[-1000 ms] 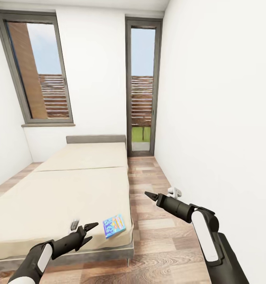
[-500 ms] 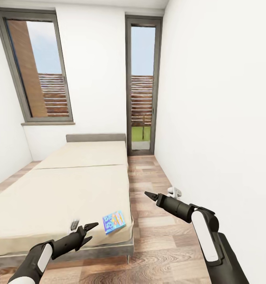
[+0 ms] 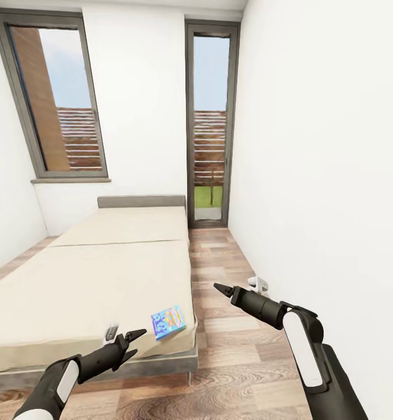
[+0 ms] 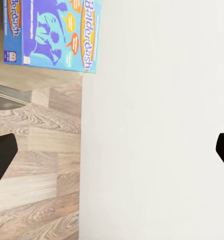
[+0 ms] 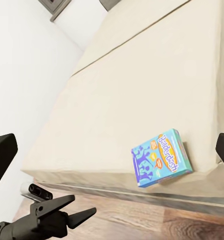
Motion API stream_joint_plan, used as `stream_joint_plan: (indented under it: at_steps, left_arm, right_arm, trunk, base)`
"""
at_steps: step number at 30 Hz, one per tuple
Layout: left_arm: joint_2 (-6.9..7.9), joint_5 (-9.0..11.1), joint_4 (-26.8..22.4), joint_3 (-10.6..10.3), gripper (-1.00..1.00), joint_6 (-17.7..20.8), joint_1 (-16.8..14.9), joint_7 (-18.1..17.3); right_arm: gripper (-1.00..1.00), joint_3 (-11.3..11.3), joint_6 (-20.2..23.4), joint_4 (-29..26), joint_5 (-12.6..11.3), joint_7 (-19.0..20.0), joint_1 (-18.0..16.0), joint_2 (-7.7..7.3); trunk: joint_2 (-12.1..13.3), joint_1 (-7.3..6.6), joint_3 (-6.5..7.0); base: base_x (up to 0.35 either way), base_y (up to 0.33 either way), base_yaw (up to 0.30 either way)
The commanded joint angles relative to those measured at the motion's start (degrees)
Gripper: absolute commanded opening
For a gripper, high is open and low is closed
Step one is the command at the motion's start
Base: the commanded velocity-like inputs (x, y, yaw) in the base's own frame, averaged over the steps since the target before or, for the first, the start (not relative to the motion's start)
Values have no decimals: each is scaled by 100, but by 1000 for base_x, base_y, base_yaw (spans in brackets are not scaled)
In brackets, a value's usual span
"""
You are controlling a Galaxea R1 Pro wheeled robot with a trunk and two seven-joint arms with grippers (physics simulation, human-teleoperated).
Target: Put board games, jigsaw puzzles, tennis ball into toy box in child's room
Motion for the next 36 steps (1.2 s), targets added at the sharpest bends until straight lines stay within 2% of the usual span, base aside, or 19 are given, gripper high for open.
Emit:
stream_joint_plan:
  at_steps: [1,13,18,21,24,26,29,33,36]
  left_arm:
    - [-4,6,2,13,100,23,-5,-14]
    - [9,6,2,16,100,29,-5,-22]
    - [11,7,2,19,100,31,-5,-23]
    - [13,7,2,19,100,32,-5,-24]
    - [17,7,2,19,100,32,-5,-24]
    - [19,7,2,19,100,31,-5,-24]
    - [16,7,2,19,100,27,-5,-24]
    - [7,7,2,19,100,24,-5,-24]
    - [5,2,2,19,100,24,-5,-24]
  right_arm:
    - [100,-18,33,-2,30,46,-5,7]
    - [100,-5,62,-58,25,77,-5,1]
    - [100,14,141,-262,7,104,-2,-8]
    - [100,20,263,-433,-82,155,2,-10]
    - [100,23,508,-521,-273,315,3,-10]
    - [100,24,655,-551,-453,555,4,-15]
    - [100,25,743,-573,-633,1134,4,-23]
    - [100,6,727,-586,-693,1702,4,-36]
    - [100,-18,722,-587,-705,1860,4,-56]
  trunk:
    - [-44,22,-25]
    - [-526,285,-240]
    - [-726,395,-330]
    - [-847,461,-384]
    - [-967,527,-437]
    - [-1047,571,-473]
    - [-1167,637,-527]
    - [-1328,725,-599]
    - [-1448,790,-653]
  base:
    - [0,0,0]
    - [0,0,0]
    - [0,0,0]
    - [0,0,0]
    - [0,0,0]
    - [0,0,0]
    - [0,0,0]
    - [0,0,0]
    - [0,0,0]
